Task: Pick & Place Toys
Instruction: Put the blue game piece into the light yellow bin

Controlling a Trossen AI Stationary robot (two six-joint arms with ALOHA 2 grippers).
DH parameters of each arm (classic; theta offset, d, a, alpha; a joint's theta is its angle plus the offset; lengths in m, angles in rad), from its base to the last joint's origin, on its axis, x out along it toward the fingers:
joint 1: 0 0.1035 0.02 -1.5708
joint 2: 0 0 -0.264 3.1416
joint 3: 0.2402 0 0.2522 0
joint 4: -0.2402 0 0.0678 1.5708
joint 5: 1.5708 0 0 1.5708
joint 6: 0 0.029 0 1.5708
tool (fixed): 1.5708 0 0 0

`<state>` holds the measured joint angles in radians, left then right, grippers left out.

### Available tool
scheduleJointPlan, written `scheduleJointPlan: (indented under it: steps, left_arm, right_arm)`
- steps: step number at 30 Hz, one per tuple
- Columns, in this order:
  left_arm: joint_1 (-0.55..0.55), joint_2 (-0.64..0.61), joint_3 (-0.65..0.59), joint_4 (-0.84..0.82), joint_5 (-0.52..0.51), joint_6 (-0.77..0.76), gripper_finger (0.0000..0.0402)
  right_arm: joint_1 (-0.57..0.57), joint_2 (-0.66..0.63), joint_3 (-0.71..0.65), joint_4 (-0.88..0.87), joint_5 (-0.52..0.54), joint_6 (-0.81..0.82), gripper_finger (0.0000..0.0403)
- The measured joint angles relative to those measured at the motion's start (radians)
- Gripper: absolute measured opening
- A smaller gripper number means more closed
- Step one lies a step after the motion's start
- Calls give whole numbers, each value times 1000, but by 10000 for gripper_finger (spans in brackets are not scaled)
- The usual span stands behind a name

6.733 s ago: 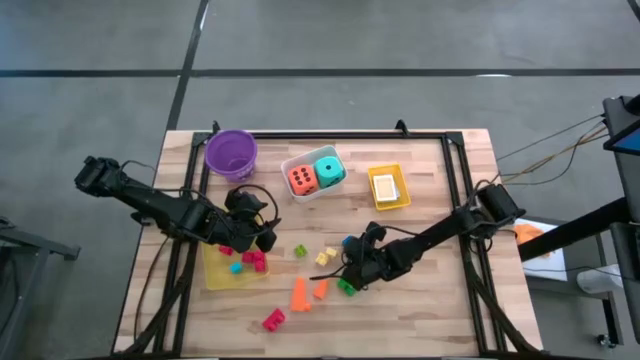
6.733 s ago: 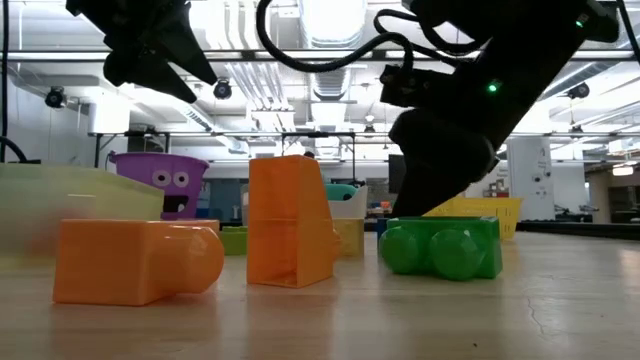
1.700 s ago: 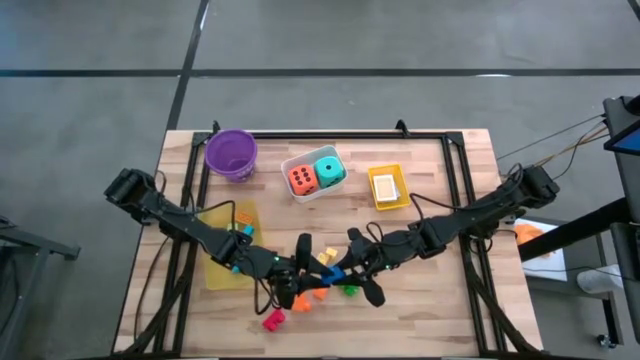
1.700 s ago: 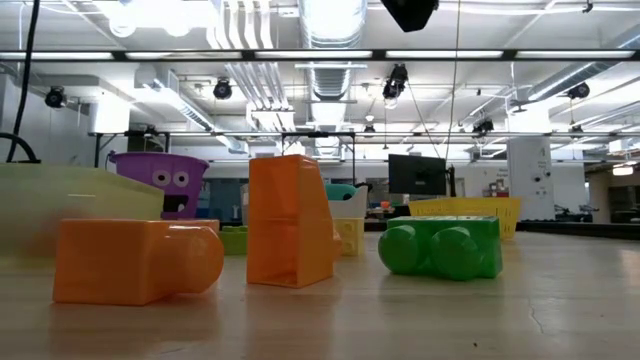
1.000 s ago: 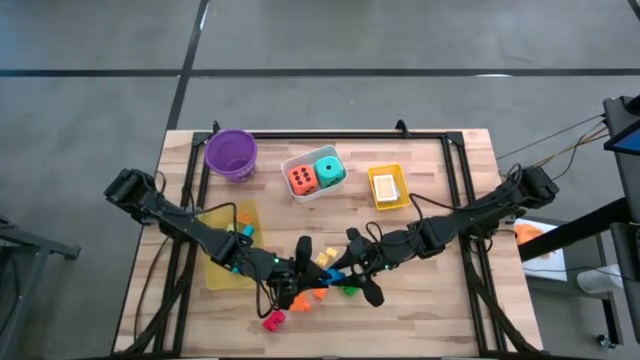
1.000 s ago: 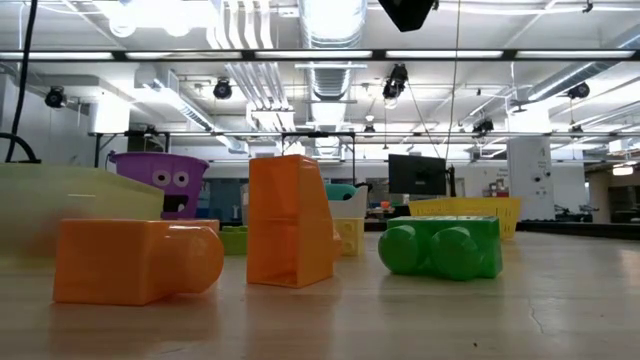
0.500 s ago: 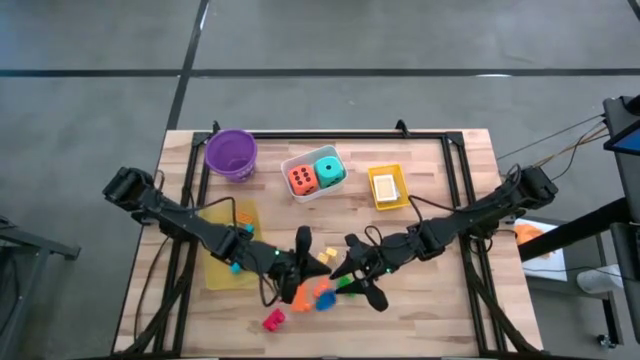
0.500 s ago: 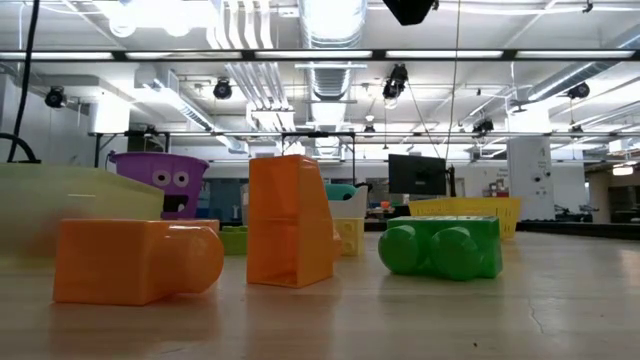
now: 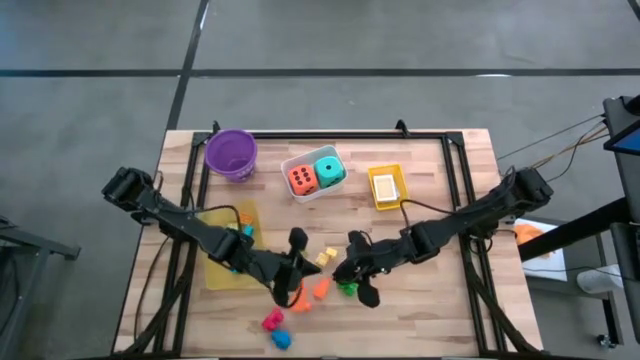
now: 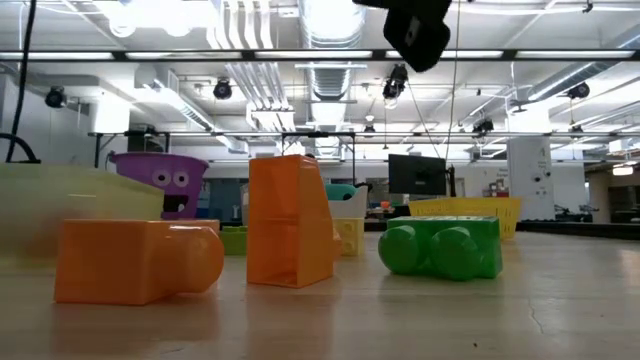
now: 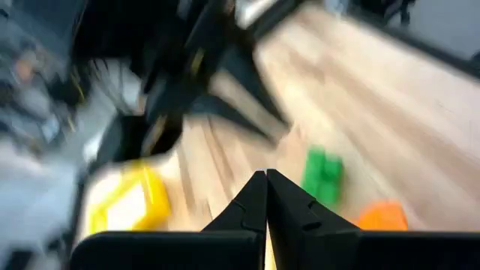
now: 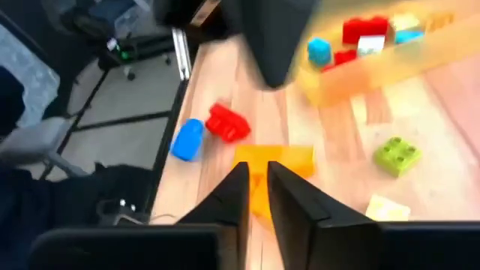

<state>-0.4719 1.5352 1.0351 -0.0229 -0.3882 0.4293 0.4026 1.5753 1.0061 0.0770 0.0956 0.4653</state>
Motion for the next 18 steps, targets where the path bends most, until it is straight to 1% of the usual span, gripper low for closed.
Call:
scheduleJointPlan:
  steps: [2, 5, 7, 10, 16, 18]
  left_arm:
    - [2, -16, 0, -100, 5, -89, 9]
    - [0, -52, 0, -257, 25, -287, 10]
    - [-1, -76, 0, -342, 89, -417, 10]
    - [-4, -100, -1, -412, 177, -563, 10]
    - [-25, -114, -1, -464, 343, -676, 10]
    - [-32, -114, -1, -464, 367, -704, 10]
  right_arm:
    - [2, 22, 0, -33, -6, 2, 29]
    - [4, 73, -1, -58, -35, 29, 17]
    - [4, 110, -2, -68, -60, 32, 16]
    - [3, 165, -2, -68, -75, 48, 15]
    - [-2, 235, 6, -60, -68, 64, 15]
    - [-2, 237, 13, -61, -51, 62, 15]
